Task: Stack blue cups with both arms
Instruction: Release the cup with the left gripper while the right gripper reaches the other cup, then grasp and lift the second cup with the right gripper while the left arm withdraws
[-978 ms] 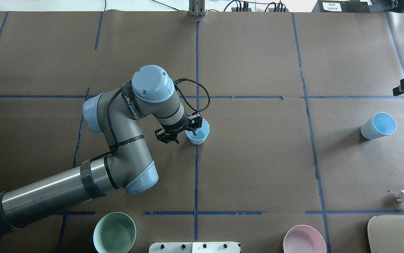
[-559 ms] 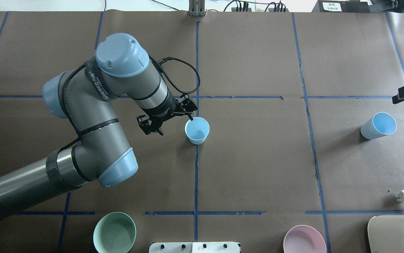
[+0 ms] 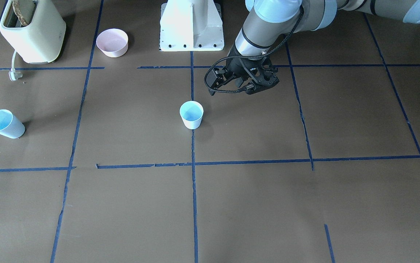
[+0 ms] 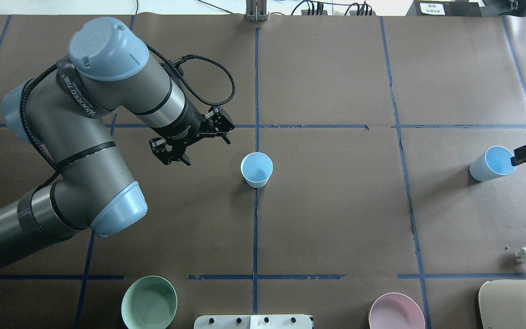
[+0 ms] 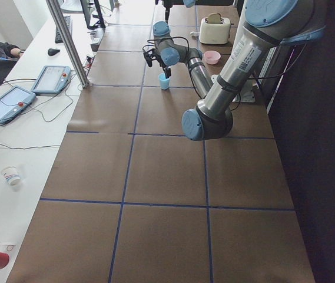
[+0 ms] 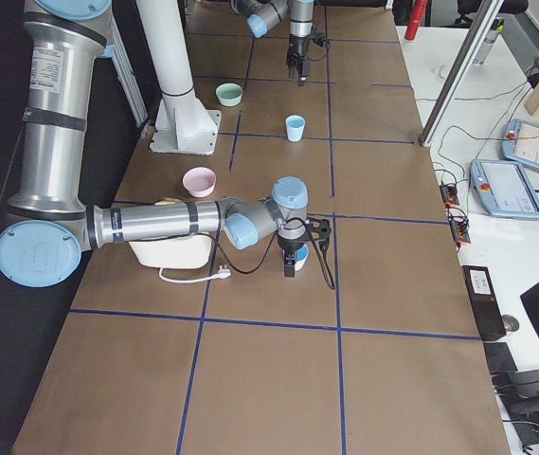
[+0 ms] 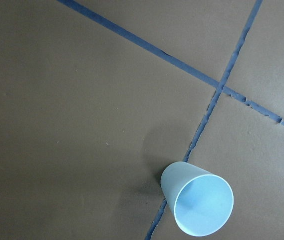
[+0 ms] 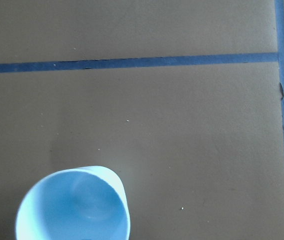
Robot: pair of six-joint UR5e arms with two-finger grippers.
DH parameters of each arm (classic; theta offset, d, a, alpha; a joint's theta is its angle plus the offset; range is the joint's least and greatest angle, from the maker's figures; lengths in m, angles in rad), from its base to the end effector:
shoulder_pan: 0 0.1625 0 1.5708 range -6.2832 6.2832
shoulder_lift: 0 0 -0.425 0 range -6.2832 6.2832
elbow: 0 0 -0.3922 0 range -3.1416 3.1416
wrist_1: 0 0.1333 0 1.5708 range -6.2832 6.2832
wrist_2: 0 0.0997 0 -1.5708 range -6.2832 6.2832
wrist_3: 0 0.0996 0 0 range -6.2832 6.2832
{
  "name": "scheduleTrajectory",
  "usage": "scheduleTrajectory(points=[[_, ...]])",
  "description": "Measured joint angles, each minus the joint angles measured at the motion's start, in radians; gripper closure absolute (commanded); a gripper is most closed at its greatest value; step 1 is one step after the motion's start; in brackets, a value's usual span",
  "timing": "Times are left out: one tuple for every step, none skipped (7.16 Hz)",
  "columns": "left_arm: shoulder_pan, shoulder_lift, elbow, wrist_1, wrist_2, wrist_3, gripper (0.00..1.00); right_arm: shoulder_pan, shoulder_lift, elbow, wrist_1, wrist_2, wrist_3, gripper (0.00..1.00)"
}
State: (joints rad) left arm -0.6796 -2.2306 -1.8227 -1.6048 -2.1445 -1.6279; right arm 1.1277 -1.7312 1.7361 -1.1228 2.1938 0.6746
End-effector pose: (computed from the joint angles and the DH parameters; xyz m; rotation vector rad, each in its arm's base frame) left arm 0.4378 -0.4556 0.1563 -0.2239 1.0410 -0.3954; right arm -0.1247 -0.4382 0.6092 0.0468 -0.7508 0.0794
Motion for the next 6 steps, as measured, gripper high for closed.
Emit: scheduleTrajectory(points=[[-0.001,0.002,-0.002,0.0,0.0,0.0,0.0,-0.006,0.003,-0.042,0.036,-0.001,0.006,0.01],[-0.001,0.008,-0.004,0.0,0.001,0.0,0.0,-0.016,0.007,-0.062,0.05,-0.002,0.011,0.01],[-0.003,0.015,-0.005,0.0,0.003,0.0,0.0,-0.029,0.014,-0.072,0.054,-0.002,0.015,0.01],[-0.004,0.018,-0.007,-0.001,0.005,0.0,0.0,-0.044,0.024,-0.081,0.055,-0.003,0.017,0.2],[-0.007,0.019,-0.009,-0.001,0.006,0.0,0.0,-0.056,0.035,-0.089,0.056,-0.003,0.02,0.8],[-0.01,0.02,-0.012,0.0,0.006,0.0,0.0,-0.062,0.043,-0.092,0.056,-0.002,0.032,1.0]])
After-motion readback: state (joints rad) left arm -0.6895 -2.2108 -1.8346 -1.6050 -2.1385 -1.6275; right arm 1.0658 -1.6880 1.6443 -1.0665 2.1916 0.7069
